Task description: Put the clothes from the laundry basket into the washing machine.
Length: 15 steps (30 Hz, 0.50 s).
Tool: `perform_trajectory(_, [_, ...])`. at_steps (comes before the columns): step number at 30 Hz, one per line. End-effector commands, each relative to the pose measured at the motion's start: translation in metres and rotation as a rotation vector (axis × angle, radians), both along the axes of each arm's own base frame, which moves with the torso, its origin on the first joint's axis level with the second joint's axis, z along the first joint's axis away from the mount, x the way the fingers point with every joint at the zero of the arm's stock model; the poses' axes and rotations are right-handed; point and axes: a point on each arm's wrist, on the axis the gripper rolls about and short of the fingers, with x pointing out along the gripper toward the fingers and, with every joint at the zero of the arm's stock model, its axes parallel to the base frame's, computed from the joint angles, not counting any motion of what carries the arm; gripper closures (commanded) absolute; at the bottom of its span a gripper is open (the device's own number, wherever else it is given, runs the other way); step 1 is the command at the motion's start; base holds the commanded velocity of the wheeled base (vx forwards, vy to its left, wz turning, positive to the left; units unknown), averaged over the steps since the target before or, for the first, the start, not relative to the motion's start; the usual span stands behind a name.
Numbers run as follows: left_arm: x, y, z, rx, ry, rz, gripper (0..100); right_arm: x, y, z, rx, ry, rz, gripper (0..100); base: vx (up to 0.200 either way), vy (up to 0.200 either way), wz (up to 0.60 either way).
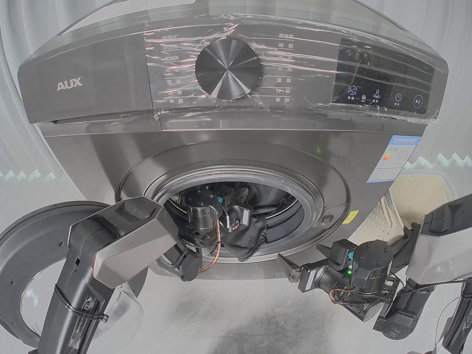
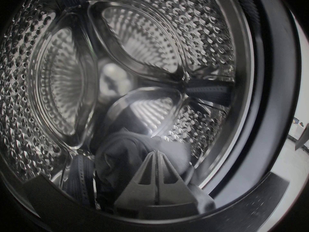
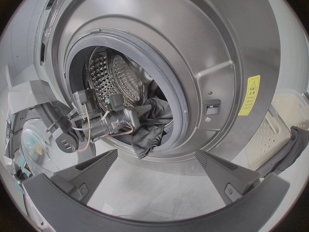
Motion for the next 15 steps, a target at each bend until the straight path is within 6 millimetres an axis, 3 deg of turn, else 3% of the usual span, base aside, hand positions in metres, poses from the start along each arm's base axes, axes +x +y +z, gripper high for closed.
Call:
perform_trajectory(1, [0.01, 0.006, 0.006, -0.018, -0.031, 0.023, 100, 0.0, 0.0, 0.0, 0.001, 0.001, 0.0, 0, 0.0, 0.0, 0.0])
perform_trajectory(6, [-0.004, 0.005, -0.007, 0.02, 0.029, 0.0, 100, 0.0, 0.0, 0.0, 0.001, 0.001, 0.0, 0, 0.0, 0.0, 0.0])
perform_trajectory(7, [-0.009, 0.003, -0.009, 0.027, 0.04, -0.012, 0, 0.0, 0.0, 0.0, 0.001, 0.001, 0.0, 0, 0.0, 0.0, 0.0])
perform_trajectory(15, [-0.042, -0.01, -0.01, 0.058, 0.117, -0.116, 0, 0.0, 0.0, 0.0, 0.001, -0.001, 0.0, 0, 0.0, 0.0, 0.0])
